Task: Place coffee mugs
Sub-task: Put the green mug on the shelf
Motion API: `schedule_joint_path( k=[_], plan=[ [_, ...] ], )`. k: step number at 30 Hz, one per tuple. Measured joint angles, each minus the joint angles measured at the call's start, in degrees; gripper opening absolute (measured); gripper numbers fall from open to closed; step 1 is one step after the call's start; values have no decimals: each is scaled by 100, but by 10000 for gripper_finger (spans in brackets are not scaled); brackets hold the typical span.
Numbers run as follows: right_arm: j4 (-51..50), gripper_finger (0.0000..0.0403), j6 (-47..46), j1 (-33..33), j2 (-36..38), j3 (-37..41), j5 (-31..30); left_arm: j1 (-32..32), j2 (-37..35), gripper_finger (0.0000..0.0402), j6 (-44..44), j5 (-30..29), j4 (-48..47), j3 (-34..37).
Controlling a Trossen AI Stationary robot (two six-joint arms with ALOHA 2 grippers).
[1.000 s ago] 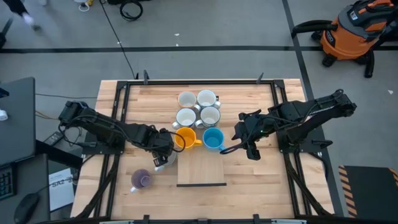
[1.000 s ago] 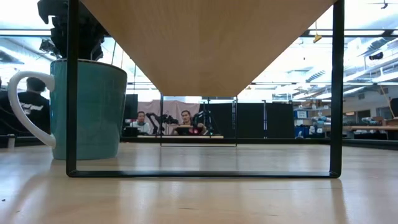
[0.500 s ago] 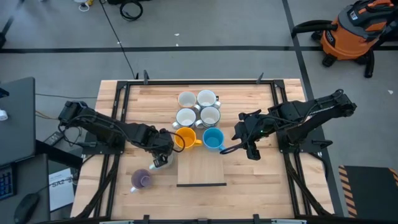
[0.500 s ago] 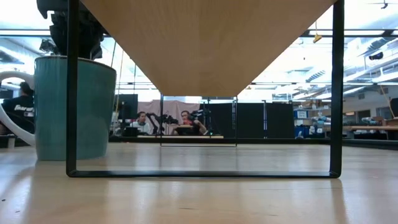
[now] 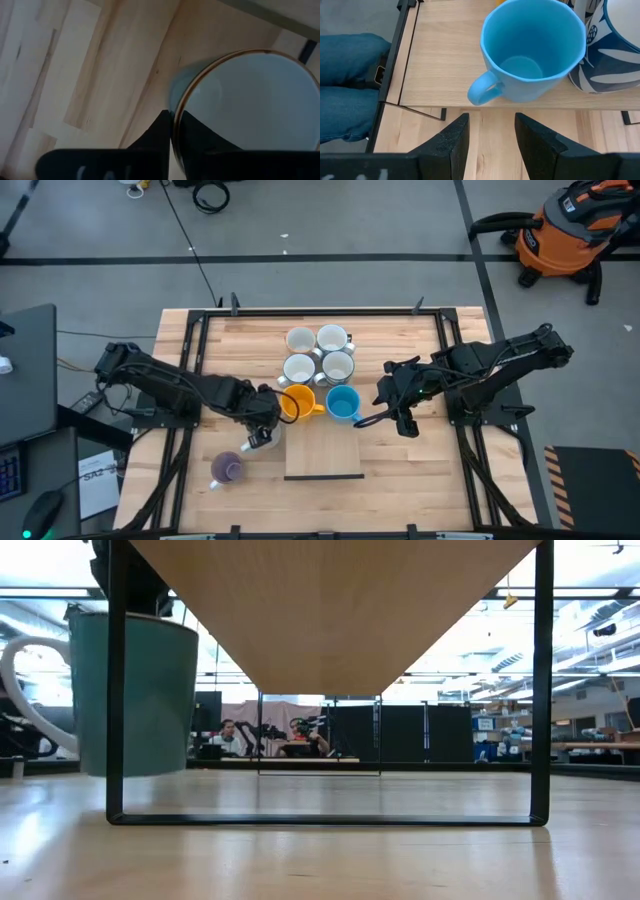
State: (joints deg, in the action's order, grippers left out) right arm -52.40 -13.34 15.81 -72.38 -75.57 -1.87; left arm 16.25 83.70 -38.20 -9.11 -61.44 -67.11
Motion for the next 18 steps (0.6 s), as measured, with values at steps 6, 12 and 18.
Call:
schedule_joint_path(
  k=[6, 12, 18],
  plan=[
    [0, 164, 0, -1, 0, 0, 0, 0, 0, 26, 7, 28, -531, -463],
    [0, 164, 0, -2, 0, -2, -2, 0, -1, 26, -6, 520, -939, -1014],
    [0, 164, 0, 0, 0, -1, 0, 13, -2, 26, -108, 1087, -965, -1487]
  ],
)
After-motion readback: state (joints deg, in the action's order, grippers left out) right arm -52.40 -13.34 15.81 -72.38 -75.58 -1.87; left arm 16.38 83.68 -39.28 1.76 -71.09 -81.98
